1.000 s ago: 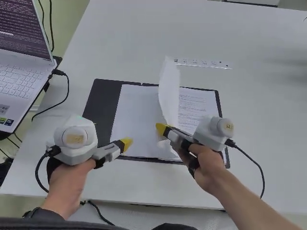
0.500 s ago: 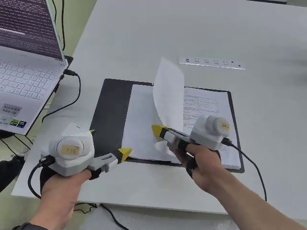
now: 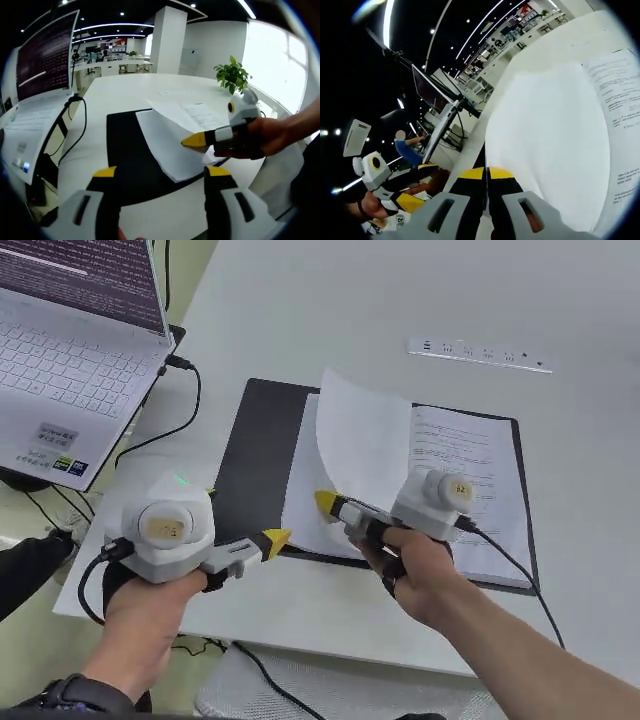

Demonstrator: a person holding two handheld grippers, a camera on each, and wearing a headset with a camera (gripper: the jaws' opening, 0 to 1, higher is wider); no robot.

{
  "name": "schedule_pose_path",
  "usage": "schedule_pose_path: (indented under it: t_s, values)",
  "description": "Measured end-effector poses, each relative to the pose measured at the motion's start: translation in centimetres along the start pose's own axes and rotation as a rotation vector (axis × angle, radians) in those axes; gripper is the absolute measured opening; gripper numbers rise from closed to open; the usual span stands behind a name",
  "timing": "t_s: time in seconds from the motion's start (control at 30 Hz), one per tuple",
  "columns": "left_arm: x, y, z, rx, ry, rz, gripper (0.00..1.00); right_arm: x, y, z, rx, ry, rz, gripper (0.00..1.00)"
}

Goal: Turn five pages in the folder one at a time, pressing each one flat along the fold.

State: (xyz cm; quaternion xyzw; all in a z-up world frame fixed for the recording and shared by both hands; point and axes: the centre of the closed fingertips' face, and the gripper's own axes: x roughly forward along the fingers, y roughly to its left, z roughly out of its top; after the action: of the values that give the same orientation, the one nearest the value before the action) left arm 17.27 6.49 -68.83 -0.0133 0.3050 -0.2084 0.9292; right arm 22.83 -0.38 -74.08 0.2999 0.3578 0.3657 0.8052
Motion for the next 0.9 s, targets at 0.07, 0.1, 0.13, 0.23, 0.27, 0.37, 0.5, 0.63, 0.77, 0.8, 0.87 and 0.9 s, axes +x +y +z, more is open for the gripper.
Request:
schedule_pose_path:
  t_s: [0.07, 0.1, 0.13, 0.23, 0.27, 0.37, 0.5, 0.63, 0.77, 0.8, 0.87, 0.9]
  values:
    - [0.0, 0.0, -0.1, -0.002, 0.001, -0.001, 0.68, 0.4, -0.7, -0.7, 0.010, 0.014, -0.006, 0.00]
    - [0.0, 0.1, -0.1, -0.003, 0.000, -0.001, 0.68, 0.5, -0.7, -0.9, 0.017, 0.013, -0.007, 0.00]
    - [0.0, 0.1, -0.1, -0.005, -0.001, -0.001, 0.68, 0.6, -0.9, -1.1, 0.035, 0.012, -0.012, 0.00]
    - [0.2, 0.4, -1.0, -0.013, 0.014, -0.001, 0.67, 1.2, -1.7, -1.5, 0.074, 0.004, -0.027, 0.00]
    - [0.2, 0.4, -1.2, -0.016, 0.017, 0.000, 0.67, 1.4, -1.8, -1.6, 0.078, 0.005, -0.030, 0.00]
    - [0.0, 0.3, -1.4, -0.021, 0.020, -0.003, 0.67, 2.0, -2.4, -2.0, 0.083, 0.014, -0.042, 0.02]
    - [0.0, 0.5, -1.5, -0.020, 0.020, -0.004, 0.66, 2.5, -3.0, -2.2, 0.103, 0.016, -0.065, 0.03]
    - [0.1, 0.7, -1.7, -0.018, 0.022, -0.004, 0.66, 2.4, -3.1, -2.3, 0.110, -0.003, -0.081, 0.04]
    - [0.2, 0.8, -2.0, -0.023, 0.024, -0.005, 0.66, 2.5, -1.8, -2.3, 0.151, -0.023, -0.024, 0.18]
    - [0.2, 0.7, -2.1, -0.024, 0.025, -0.006, 0.66, 2.5, -1.6, -2.2, 0.144, -0.022, -0.010, 0.22]
    - [0.4, 0.6, -2.2, -0.024, 0.028, -0.010, 0.66, 2.4, -1.2, -2.3, 0.126, -0.019, 0.007, 0.29]
    - [0.5, 0.5, -2.2, -0.025, 0.028, -0.013, 0.66, 2.4, -1.0, -2.3, 0.122, -0.016, 0.013, 0.30]
